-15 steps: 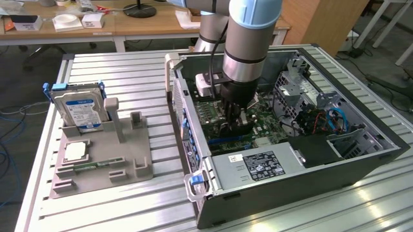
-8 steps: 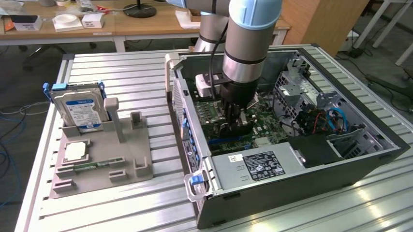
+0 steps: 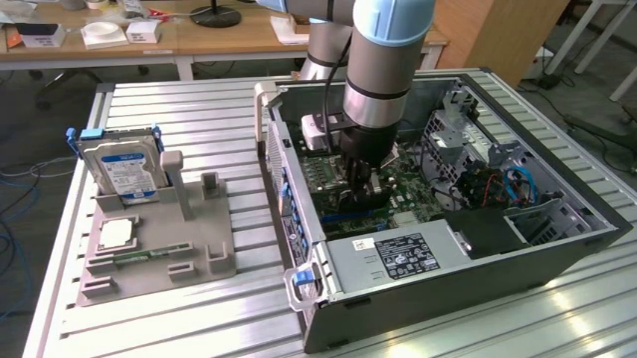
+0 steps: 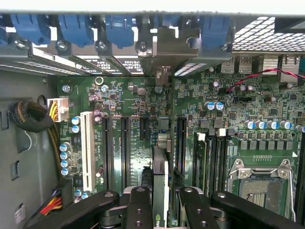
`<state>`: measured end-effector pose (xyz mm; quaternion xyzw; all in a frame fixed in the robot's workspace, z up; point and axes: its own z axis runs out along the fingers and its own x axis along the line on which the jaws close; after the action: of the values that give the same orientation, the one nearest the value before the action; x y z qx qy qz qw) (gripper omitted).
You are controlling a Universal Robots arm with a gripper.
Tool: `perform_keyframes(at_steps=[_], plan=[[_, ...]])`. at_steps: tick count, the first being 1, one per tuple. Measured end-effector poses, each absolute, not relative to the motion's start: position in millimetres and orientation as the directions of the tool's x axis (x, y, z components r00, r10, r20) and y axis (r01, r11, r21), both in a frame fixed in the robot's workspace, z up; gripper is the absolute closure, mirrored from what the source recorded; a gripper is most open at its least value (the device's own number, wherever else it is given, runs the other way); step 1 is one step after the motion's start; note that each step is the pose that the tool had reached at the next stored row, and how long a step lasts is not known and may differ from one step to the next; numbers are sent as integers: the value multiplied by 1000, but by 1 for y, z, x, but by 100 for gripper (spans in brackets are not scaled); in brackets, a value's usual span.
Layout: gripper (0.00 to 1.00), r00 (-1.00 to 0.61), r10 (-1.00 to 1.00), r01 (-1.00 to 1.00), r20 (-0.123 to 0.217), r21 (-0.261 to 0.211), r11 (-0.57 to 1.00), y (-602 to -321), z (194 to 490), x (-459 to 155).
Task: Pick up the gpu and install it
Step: 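Insert the gpu into the slot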
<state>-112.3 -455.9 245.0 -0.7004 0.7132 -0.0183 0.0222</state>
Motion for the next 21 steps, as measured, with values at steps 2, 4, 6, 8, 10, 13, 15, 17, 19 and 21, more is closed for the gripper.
perform_keyframes(at_steps=[2,4,6,8,10,13,15,17,19,21], plan=[[74,-18,-1000,-998,-6,-57,18,-456,243,-112],[74,-18,-1000,-998,-5,-57,18,-456,241,-112],[74,-18,-1000,-998,-5,-57,18,-456,241,-112],[74,-18,-1000,-998,-6,-57,18,-456,241,-112],[74,-18,-1000,-998,-6,-57,18,-456,241,-112],[74,-18,-1000,-998,-6,-57,18,-456,239,-112],[74,-18,-1000,-998,-6,-57,18,-456,239,-112],[74,-18,-1000,-998,-6,-57,18,-456,239,-112],[74,-18,-1000,-998,-6,-57,18,-456,239,-112],[74,-18,-1000,-998,-6,-57,18,-456,239,-112]])
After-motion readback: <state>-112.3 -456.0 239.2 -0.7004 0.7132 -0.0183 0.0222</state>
